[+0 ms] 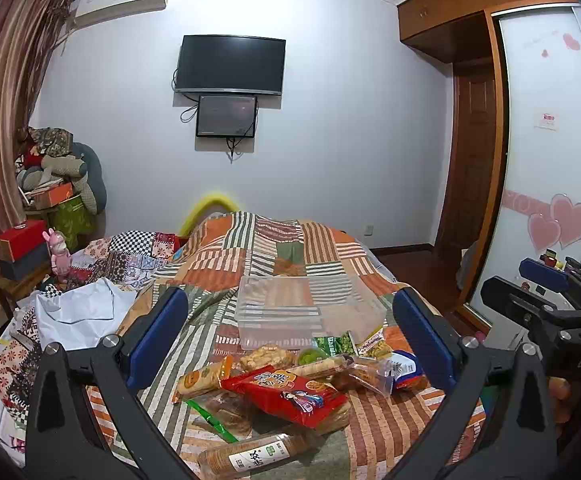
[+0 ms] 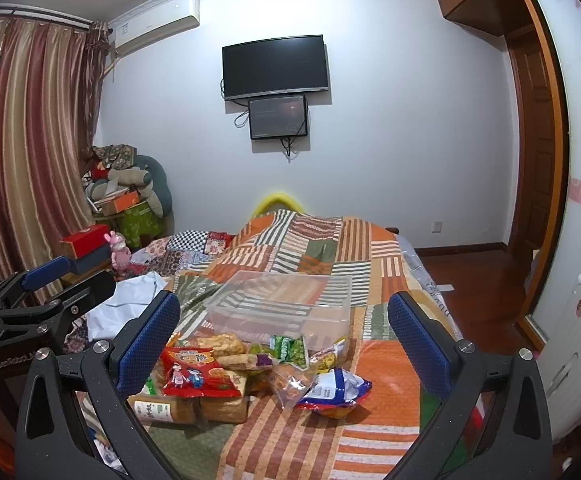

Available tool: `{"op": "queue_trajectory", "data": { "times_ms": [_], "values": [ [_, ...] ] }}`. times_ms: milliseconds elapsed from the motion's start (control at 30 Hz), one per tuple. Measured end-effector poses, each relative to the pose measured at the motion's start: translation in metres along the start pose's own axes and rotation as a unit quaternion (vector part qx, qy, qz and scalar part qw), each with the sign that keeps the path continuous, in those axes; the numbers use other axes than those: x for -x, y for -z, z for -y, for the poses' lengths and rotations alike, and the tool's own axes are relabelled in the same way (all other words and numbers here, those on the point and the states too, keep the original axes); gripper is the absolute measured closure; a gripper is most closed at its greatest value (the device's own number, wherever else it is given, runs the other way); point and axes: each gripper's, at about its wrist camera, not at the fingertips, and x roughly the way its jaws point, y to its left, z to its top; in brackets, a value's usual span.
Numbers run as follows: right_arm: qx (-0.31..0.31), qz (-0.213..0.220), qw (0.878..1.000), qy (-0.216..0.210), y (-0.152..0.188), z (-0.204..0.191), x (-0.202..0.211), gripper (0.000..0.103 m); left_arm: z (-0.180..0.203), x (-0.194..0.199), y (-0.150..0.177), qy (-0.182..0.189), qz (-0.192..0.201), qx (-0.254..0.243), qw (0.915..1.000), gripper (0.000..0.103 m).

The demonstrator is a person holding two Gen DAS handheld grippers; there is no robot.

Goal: Organize snacks

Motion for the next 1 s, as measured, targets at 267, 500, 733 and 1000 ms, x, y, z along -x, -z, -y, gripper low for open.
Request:
{"op": "queue_trajectory", "data": {
  "times_ms": [267,500,733,1000],
  "values": [
    [-0.003,0.000,1.000,-0.002,0.0001,0.0016,-0.0011,0.000,0.0021,0.0014,-0.0012,-0.001,0.001,-0.003,1.0000,0.000],
    [-0.004,0.001,1.000,-0.002,0.0001,0.0016,-0.0013,0.000,0.0044,0.0038,-0.0020,-0.005,0.003,-0.007,1.0000,0.000],
    [-0.006,0.001,1.000,-0.003,0.0003,0.0009,-0.0012,0.000,0.0056,0.0043,-0.0012,-0.004,0.001,-0.007,1.0000,0.000],
    [-0.008,0.001,1.000,-0.005,-0.0001,-0.0008,0.0012,0.000,0.0044,0.0036,-0.0001,-0.002,0.000,-0.006,1.0000,0.000]
  ]
}}
